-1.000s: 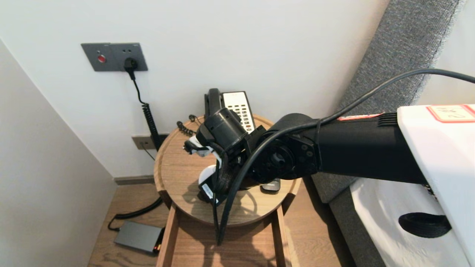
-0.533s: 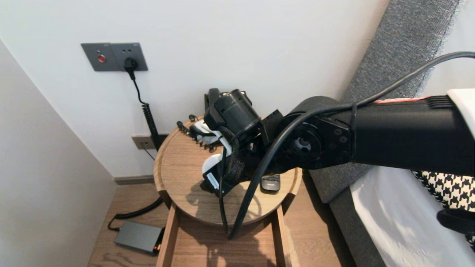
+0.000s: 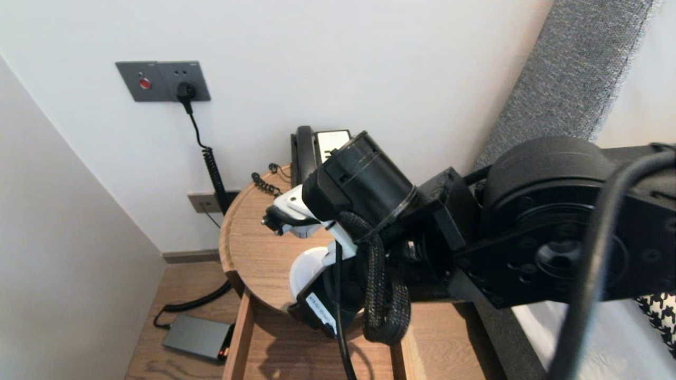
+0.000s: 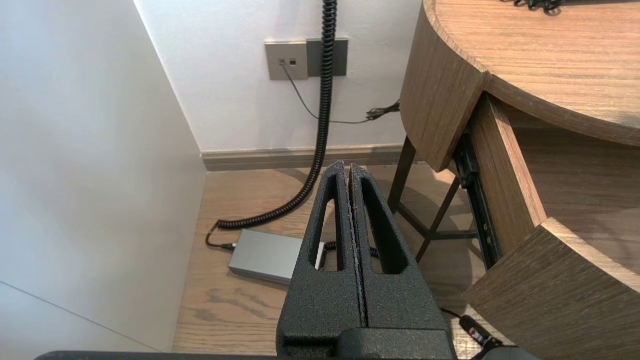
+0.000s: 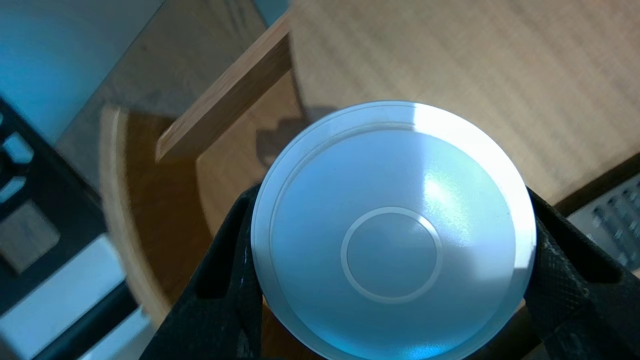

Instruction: Put the remote controls on the table in the drawer one by one

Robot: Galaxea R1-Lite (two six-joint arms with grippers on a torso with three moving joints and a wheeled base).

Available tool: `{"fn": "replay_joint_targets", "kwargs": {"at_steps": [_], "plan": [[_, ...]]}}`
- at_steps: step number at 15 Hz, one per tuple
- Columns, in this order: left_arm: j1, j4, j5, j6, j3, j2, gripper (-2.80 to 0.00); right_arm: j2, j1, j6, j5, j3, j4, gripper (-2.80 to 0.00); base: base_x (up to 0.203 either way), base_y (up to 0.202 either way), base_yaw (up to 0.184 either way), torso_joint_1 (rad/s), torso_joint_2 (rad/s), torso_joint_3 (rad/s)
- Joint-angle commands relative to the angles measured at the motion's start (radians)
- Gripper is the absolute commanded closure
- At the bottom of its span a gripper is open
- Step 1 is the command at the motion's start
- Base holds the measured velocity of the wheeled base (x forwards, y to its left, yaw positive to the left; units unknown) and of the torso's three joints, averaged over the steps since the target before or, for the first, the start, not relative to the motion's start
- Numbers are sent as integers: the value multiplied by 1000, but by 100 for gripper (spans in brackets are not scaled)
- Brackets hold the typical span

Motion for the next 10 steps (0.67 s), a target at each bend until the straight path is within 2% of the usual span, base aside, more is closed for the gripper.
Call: {"fn": "replay_joint_targets", "kwargs": {"at_steps": [1, 6, 10], "plan": [[0, 0, 1, 0, 12, -2, 0, -66, 44, 1, 3, 67, 3, 0, 0, 0, 0, 0, 0, 0], [0, 0, 1, 0, 12, -2, 0, -48, 93, -1, 7, 105, 5, 0, 0, 0, 0, 0, 0, 0], [0, 0, 0, 0, 12, -2, 0, 49, 129, -3, 5, 94, 1, 0, 0, 0, 0, 0, 0, 0]]}}
